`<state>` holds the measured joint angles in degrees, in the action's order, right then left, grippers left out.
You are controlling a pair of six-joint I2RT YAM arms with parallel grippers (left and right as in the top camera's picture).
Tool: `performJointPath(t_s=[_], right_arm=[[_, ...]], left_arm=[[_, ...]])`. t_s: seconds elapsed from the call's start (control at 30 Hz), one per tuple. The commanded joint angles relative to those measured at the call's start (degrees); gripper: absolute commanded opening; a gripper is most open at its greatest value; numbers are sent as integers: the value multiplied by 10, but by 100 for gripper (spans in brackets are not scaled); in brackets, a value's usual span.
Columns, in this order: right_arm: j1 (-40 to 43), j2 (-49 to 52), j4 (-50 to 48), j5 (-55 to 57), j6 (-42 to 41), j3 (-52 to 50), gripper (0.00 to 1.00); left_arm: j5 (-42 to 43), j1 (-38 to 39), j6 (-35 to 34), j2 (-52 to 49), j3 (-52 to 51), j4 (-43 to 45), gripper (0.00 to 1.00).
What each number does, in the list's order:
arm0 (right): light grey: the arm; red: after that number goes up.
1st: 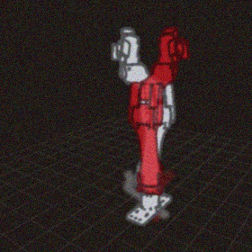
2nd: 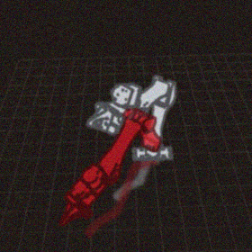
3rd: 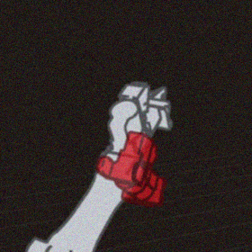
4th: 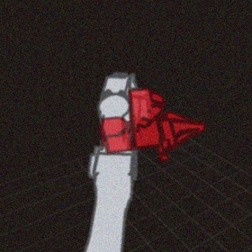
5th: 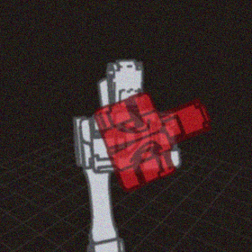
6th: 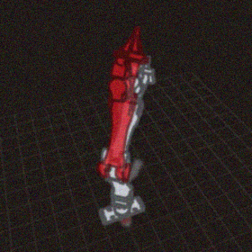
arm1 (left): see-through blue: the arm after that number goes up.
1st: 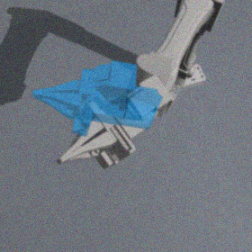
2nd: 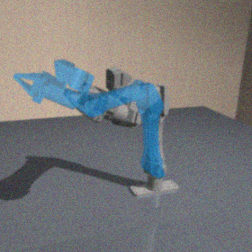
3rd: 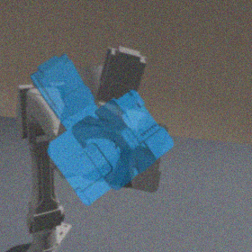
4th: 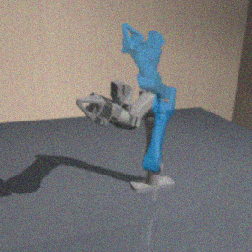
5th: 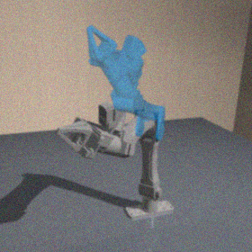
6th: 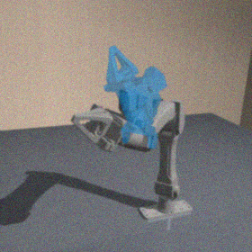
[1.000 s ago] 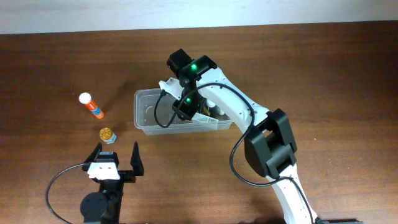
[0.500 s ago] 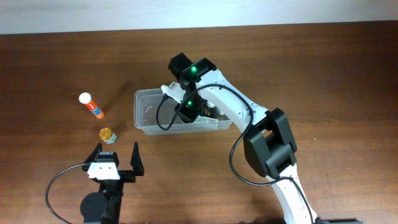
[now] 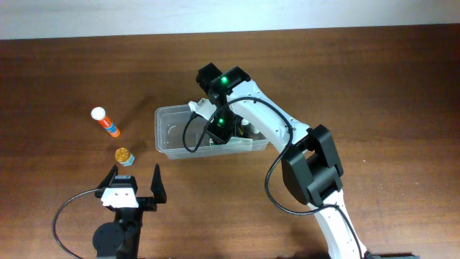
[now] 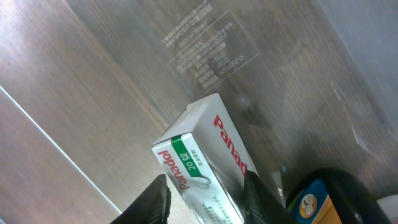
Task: Pack container
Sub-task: 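Lower the Panadol box into the container beside the bottles, then open the right gripper and raise it away to the right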
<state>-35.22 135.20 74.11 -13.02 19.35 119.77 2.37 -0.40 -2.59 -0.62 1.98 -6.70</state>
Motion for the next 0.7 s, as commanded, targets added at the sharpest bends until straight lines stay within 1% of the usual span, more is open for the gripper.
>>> performJointPath(t_s=[0.0, 0.27, 0.37, 0.67], right_arm=[[-4, 3, 4, -5, -3, -2, 26], [-5, 3, 0, -5, -3, -2, 22], [-5, 3, 0, -5, -3, -2, 18], [-5, 3, 5, -5, -3, 24, 19]], left_arm=[[-2, -3, 7, 3, -4, 0, 99], [-2, -3, 7, 3, -4, 0, 99], [-2, -3, 7, 3, -4, 0, 99], [-2, -3, 7, 3, -4, 0, 99]])
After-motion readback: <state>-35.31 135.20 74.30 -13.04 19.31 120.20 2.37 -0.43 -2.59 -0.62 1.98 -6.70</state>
